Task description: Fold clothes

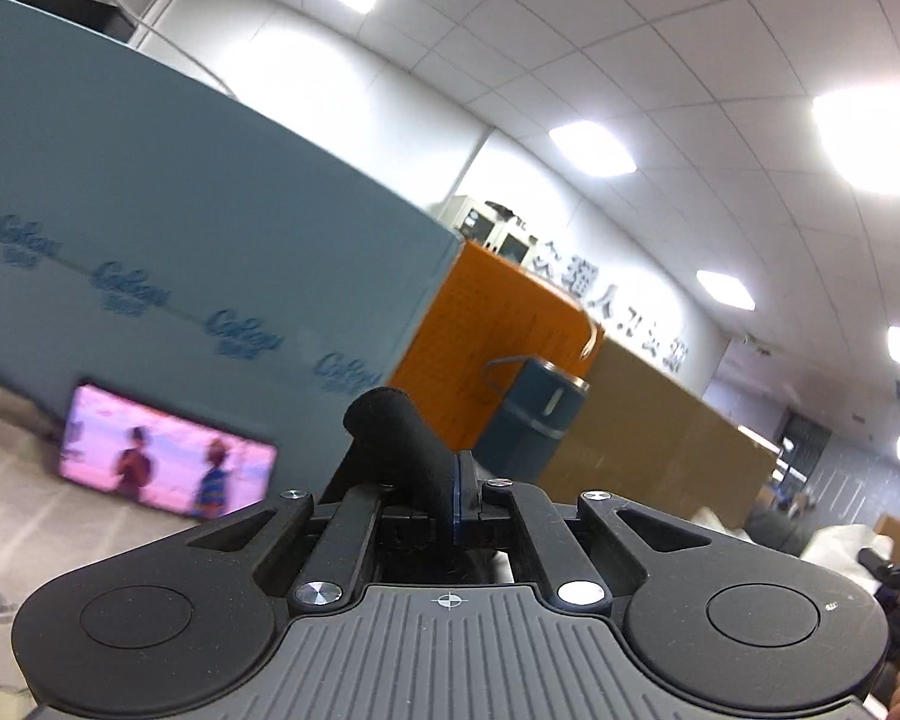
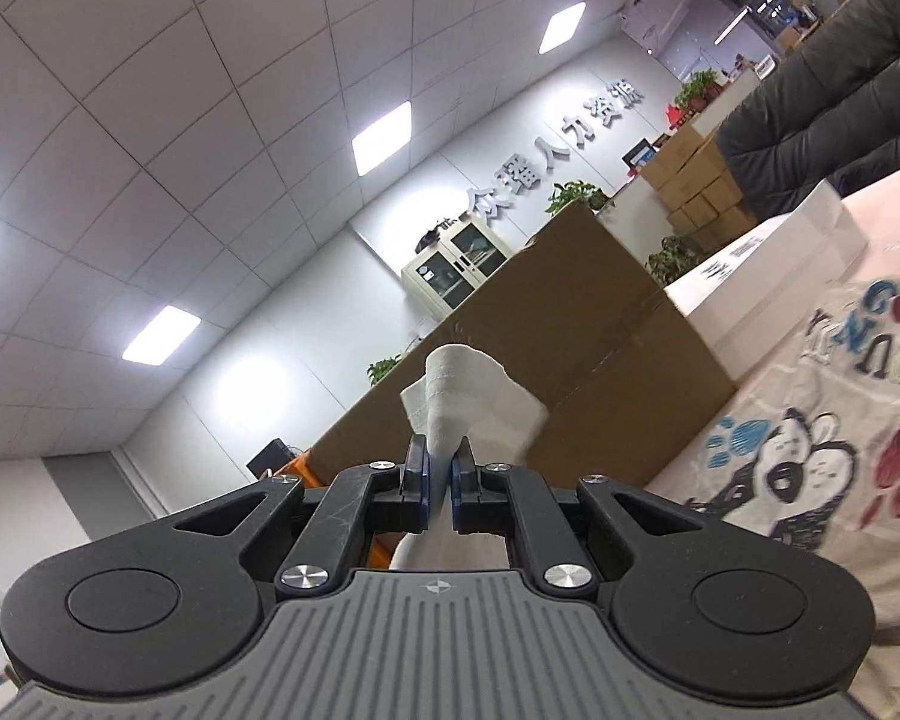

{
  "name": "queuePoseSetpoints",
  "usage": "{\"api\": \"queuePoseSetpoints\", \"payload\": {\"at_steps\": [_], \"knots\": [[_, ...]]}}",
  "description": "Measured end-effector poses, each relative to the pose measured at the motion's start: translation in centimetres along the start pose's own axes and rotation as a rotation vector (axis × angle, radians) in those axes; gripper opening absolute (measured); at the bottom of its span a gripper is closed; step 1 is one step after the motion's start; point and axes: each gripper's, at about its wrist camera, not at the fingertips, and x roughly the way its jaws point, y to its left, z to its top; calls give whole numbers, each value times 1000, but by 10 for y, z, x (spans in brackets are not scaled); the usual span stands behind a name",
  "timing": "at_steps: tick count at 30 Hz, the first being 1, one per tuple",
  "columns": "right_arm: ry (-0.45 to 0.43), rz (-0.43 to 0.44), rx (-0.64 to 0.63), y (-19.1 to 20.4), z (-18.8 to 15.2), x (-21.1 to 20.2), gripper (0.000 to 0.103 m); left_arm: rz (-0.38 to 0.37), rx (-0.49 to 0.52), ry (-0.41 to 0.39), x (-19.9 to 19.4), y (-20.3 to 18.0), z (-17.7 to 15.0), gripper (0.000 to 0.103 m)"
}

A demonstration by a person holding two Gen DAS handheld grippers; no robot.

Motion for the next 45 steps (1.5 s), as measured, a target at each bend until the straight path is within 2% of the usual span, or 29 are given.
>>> {"api": "queuePoseSetpoints", "payload": {"at_steps": [5,7,11,17,20,23,25,28,29,30,33,36,38,40,45], "knots": [[17,-47,-57,-4,-13,-49,6,-32,44,53,-27,4,-11,3],[34,-66,-81,-5,-24,-68,6,-22,69,87,-37,6,-22,3],[75,-131,-210,1,-55,-102,6,25,92,173,-52,14,-42,3],[207,-223,-236,-20,-88,-118,6,96,74,272,-60,30,-54,4],[261,-263,-265,-32,-95,-118,7,125,71,307,-63,36,-57,10],[270,-311,-281,-37,-97,-128,13,155,69,343,-66,42,-60,13],[240,-375,-298,-39,-93,-135,32,175,68,366,-69,46,-62,17],[184,-420,-331,-39,-82,-143,36,208,120,339,-75,45,-57,28],[165,-410,-347,-36,-78,-146,39,225,162,320,-77,42,-54,38],[151,-387,-369,-32,-76,-148,47,244,222,289,-81,37,-52,43],[169,-252,-489,-14,-79,-144,66,146,397,269,-89,20,-60,49],[257,-36,-669,5,-101,-137,82,35,569,254,-98,3,-67,56],[323,110,-783,19,-118,-133,83,-40,683,242,-104,-8,-73,56],[398,225,-836,30,-131,-127,83,-108,794,249,-107,-19,-82,56],[573,409,-1003,58,-164,-108,83,-235,1045,335,-102,-48,-115,56]]}}
